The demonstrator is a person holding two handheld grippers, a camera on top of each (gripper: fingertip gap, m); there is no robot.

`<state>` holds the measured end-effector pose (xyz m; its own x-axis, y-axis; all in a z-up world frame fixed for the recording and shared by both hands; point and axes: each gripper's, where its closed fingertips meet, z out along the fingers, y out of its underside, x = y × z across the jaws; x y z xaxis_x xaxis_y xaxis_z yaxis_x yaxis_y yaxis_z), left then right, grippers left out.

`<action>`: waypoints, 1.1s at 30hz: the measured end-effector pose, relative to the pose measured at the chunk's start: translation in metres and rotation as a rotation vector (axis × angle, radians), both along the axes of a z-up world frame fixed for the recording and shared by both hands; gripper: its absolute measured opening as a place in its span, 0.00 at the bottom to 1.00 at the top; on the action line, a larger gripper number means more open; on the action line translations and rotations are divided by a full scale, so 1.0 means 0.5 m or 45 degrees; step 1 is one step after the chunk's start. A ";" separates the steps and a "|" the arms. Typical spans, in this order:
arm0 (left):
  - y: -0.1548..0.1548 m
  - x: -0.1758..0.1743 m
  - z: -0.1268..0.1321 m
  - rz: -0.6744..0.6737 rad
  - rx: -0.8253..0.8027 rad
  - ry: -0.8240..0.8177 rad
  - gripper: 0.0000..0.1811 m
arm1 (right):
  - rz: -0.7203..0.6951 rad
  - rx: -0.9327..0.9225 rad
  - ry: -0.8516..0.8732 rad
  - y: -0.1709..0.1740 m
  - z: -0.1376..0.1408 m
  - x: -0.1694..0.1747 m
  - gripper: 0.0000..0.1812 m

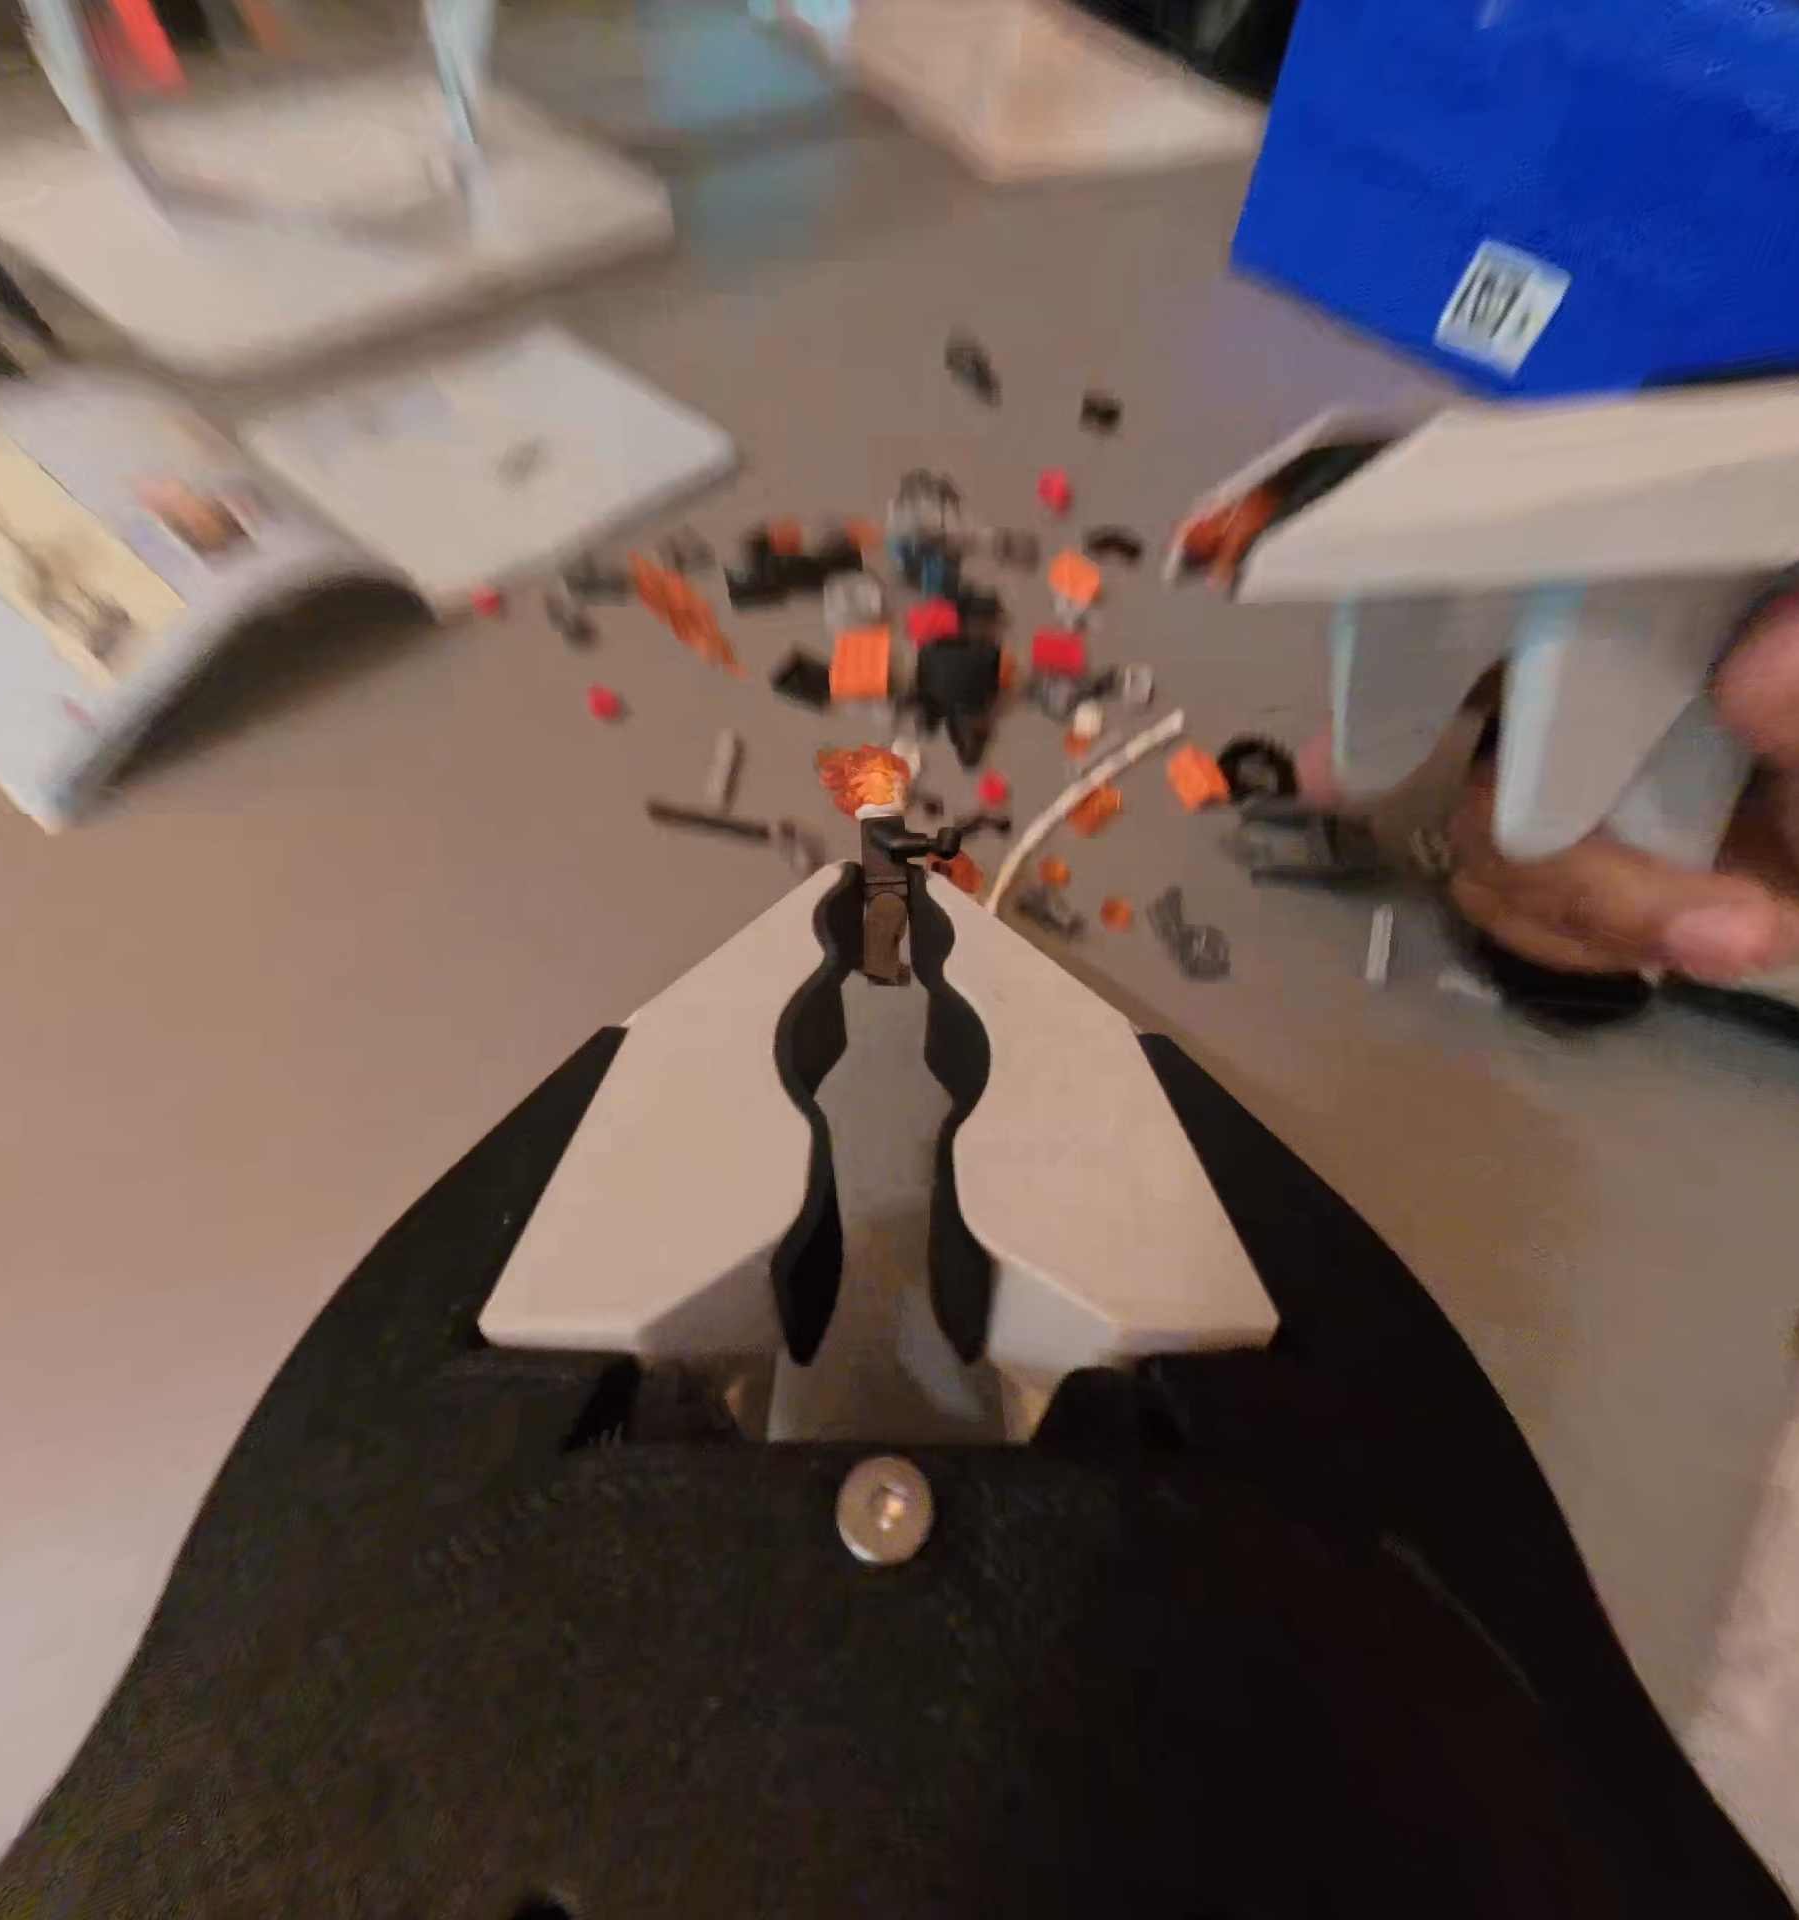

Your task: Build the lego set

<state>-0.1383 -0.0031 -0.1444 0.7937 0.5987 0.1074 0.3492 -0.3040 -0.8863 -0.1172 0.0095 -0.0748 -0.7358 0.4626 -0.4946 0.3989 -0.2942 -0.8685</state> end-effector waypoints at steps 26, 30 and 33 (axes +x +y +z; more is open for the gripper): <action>0.017 0.094 0.255 0.277 0.591 0.825 0.03 | -0.147 -0.564 0.180 -0.020 0.132 0.086 0.04; 0.013 0.091 0.253 0.290 0.587 0.825 0.03 | -0.158 -0.572 0.195 -0.026 0.133 0.082 0.04; 0.009 0.092 0.255 0.302 0.583 0.843 0.03 | -0.147 -0.617 0.199 -0.029 0.135 0.083 0.04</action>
<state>-0.0925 0.0012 -0.0167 0.6367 0.7685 -0.0631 -0.2771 0.1517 -0.9488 -0.0758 -0.0052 -0.0075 -0.7758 0.2904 -0.5601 0.2164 -0.7115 -0.6686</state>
